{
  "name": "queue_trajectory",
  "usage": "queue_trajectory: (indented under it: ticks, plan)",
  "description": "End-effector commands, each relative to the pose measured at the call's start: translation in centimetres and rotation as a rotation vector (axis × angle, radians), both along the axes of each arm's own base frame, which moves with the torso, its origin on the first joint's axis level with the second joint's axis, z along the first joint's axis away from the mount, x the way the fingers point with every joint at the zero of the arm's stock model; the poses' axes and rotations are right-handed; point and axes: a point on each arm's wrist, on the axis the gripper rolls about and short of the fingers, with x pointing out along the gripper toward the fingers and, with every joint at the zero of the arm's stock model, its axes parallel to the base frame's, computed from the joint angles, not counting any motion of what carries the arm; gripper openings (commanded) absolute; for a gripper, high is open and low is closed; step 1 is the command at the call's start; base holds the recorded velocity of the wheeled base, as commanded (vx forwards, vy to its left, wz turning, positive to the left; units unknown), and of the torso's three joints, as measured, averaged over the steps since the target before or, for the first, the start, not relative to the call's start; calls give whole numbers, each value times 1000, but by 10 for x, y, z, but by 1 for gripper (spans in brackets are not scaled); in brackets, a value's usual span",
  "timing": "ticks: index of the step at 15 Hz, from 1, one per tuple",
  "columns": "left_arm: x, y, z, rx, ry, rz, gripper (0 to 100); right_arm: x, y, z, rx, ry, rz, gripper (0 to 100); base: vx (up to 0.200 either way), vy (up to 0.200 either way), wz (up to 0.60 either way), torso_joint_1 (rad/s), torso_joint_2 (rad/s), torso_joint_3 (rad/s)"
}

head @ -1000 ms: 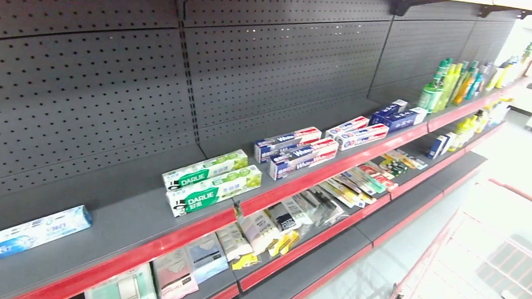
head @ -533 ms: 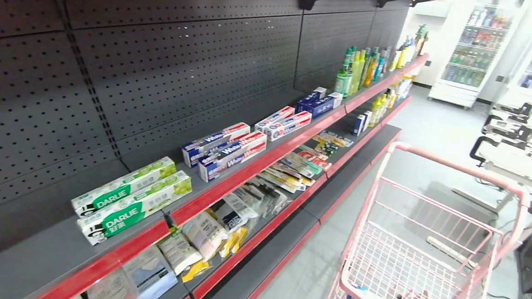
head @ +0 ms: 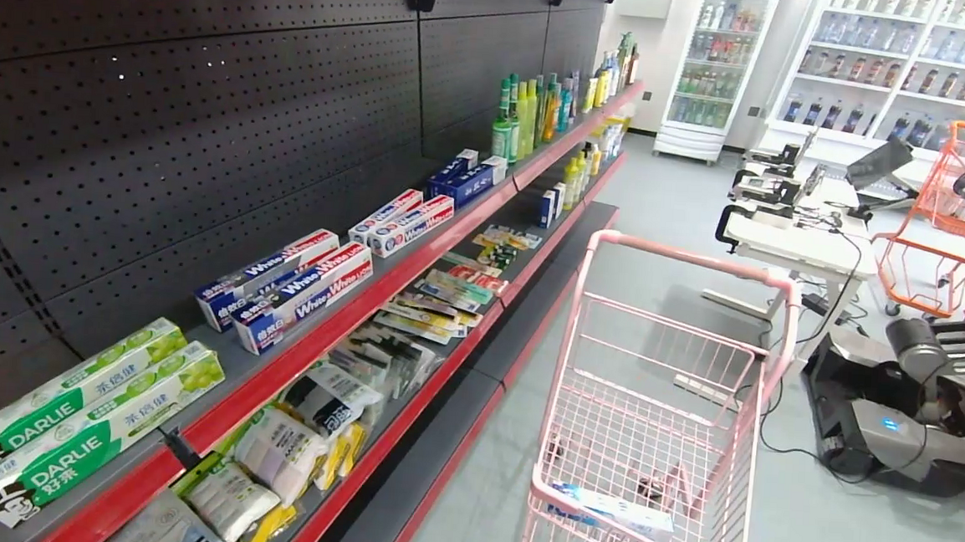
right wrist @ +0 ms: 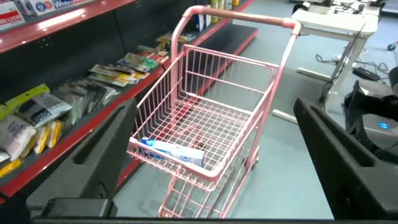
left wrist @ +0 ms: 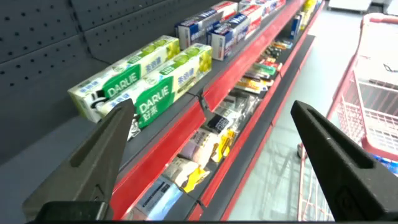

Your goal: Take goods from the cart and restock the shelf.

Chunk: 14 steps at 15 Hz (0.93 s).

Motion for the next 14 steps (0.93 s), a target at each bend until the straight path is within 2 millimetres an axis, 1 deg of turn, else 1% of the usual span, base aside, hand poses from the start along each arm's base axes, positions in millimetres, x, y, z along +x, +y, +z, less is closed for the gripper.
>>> queue_trajectory:
  ticks: [1,4,7,8,9,10,11,12,13,14]
  plan:
    - [0,0,0,3,0,-1,100,4,0,1,-4,57,8,100,0,0,0,0,0,0]
    - [0,0,0,3,0,-1,100,1,0,0,-6,8,2,100,0,0,0,0,0,0]
    - [0,0,0,0,0,1,100,0,0,0,7,-1,-33,100,0,0,0,0,0,0]
    - [0,0,0,0,0,1,100,-2,0,40,16,-49,24,100,0,0,0,0,0,0]
    - [0,0,0,0,0,1,100,19,0,106,84,-10,24,100,0,0,0,0,0,0]
    - [0,0,0,0,0,1,100,44,-1,167,155,-22,-41,100,0,0,0,0,0,0]
    - [0,0,0,0,0,1,100,77,1,189,118,46,-15,100,0,0,0,0,0,0]
    - [0,0,0,0,0,1,100,104,3,188,113,134,27,100,0,0,0,0,0,0]
    - [0,0,0,0,0,1,100,143,2,178,113,260,52,100,0,0,0,0,0,0]
    - [0,0,0,0,0,1,100,166,3,173,121,312,81,100,0,0,0,0,0,0]
